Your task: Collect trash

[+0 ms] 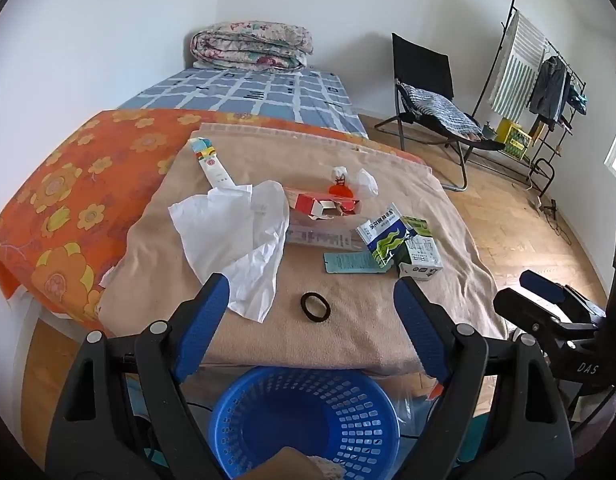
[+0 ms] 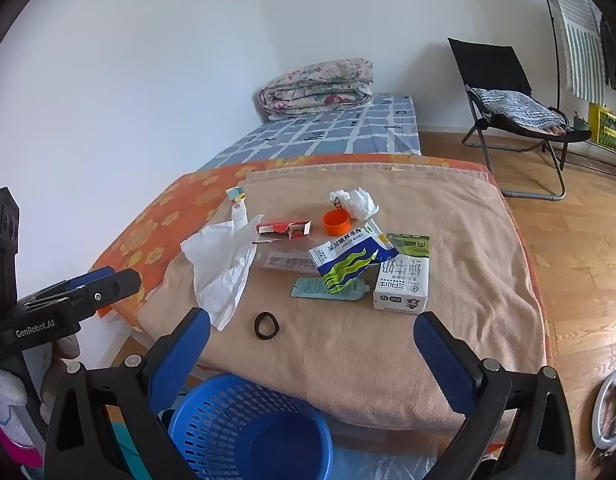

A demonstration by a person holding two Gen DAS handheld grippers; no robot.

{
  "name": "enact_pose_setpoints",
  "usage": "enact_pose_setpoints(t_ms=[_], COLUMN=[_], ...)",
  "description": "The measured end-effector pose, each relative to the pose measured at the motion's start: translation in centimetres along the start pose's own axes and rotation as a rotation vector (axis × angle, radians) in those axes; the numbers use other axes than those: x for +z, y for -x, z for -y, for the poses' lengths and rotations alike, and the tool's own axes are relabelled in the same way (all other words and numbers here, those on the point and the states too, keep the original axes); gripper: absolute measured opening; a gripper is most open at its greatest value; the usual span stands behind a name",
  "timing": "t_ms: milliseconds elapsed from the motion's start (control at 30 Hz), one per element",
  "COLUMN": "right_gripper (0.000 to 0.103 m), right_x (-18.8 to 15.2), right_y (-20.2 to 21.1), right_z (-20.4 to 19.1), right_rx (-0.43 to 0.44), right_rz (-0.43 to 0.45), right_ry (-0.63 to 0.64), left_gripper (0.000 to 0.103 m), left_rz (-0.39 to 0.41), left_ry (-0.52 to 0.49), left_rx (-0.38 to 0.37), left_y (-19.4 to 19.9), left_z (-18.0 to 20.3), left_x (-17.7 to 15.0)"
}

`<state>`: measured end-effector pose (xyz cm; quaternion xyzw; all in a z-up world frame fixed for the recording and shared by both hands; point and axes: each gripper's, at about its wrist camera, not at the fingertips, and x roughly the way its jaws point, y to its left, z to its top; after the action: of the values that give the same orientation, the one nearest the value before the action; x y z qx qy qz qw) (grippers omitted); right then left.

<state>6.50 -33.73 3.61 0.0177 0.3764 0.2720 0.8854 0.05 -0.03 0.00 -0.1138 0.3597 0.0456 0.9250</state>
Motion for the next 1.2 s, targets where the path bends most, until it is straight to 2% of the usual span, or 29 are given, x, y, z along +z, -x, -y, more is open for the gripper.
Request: enact_pose_setpoints(t_ms=[400, 467, 1200], right_gripper=[0.103, 0.103, 0.103], right_x=[-0.4, -0.4, -0.7], right_y=[-0.3, -0.3, -0.7], right_z=[-0.3, -0.3, -0.3], right_rx=[-0.003, -0.004, -0.006], right_rz=[-0.015, -0.015, -0.028], right_ry=[0.01, 0.012, 0.012], left_gripper=[0.087, 0.087, 0.087], left_rz=[0.014, 0.004, 0.001], left_ry=[0.002, 0.02, 0.021], left_rx=[-0.002, -0.014, -0.013], left_y=[0.3, -0.1, -0.1], left_z=[1.6, -0.1, -0.1], left_x=[-0.7, 0.0, 0.0])
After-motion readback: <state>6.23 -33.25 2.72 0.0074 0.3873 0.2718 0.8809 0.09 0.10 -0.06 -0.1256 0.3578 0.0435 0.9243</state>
